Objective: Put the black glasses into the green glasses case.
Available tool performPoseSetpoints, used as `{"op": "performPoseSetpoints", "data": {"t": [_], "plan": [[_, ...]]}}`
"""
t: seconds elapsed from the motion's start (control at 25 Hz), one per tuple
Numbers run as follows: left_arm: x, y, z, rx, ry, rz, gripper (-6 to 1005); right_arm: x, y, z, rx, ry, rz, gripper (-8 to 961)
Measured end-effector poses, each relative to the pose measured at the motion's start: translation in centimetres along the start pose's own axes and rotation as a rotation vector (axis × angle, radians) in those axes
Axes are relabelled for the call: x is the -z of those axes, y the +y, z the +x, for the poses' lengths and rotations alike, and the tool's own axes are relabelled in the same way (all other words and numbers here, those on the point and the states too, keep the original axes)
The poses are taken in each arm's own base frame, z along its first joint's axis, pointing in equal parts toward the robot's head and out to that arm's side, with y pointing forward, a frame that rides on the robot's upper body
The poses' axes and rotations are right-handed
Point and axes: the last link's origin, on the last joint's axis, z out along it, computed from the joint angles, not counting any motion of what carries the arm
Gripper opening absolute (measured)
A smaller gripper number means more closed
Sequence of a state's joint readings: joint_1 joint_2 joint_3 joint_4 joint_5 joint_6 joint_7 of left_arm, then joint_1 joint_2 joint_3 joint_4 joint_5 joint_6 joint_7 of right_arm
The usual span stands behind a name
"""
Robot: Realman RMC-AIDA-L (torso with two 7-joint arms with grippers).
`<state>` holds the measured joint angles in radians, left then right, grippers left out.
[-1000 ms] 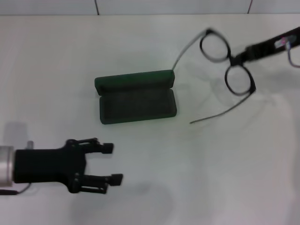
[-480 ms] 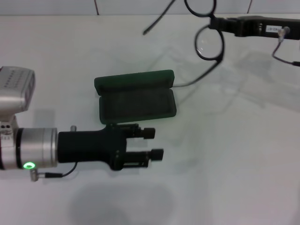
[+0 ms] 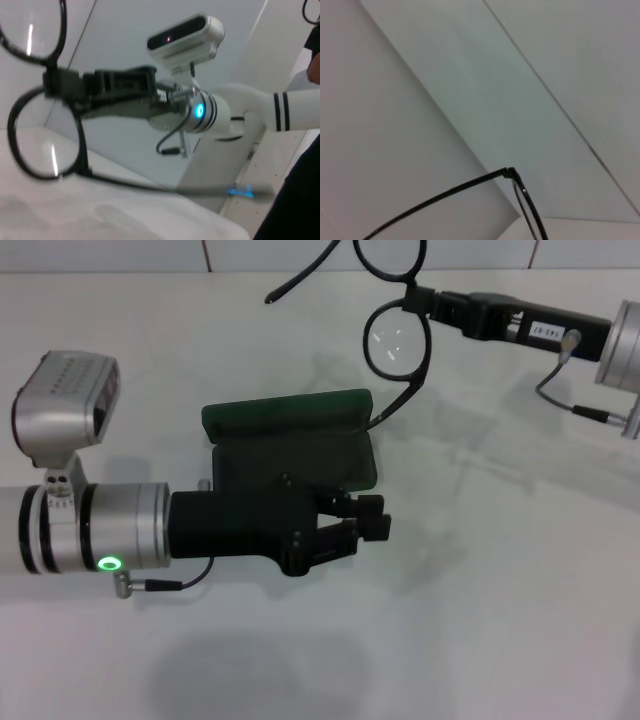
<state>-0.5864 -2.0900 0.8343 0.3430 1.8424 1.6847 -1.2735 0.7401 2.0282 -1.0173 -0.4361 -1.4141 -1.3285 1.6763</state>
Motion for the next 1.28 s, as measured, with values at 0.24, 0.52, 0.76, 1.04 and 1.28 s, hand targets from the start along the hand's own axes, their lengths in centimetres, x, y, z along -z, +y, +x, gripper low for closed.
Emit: {"op": "performPoseSetpoints", "data": {"t": [0.24, 0.52, 0.76, 1.04, 1.28], "plan": [[-0.8, -0.1, 0.7, -0.005, 0.016, -0.023, 189, -0.6, 0.5, 1.0, -0.007, 0.037, -0.030, 34], [-1.2, 0.2, 1.2, -0.008, 0.037, -0.054, 52, -1.0, 0.7, 1.7, 0.007, 0.074, -0.037, 33], [-1.1, 0.0, 2.0, -0.029, 0.059, -0.052, -2, -0.9, 0.9, 2.5, 0.016, 0.109, -0.045, 33], [-1.0, -0.4, 3.3, -0.088, 0.048, -0.055, -2, -1.3, 1.7, 4.1, 0.042, 0.198, -0.089, 33], [-1.3, -0.7, 4.1, -0.109, 0.044, -0.062, -2, -1.3, 2.6, 4.4, 0.066, 0.217, -0.153, 33]]}}
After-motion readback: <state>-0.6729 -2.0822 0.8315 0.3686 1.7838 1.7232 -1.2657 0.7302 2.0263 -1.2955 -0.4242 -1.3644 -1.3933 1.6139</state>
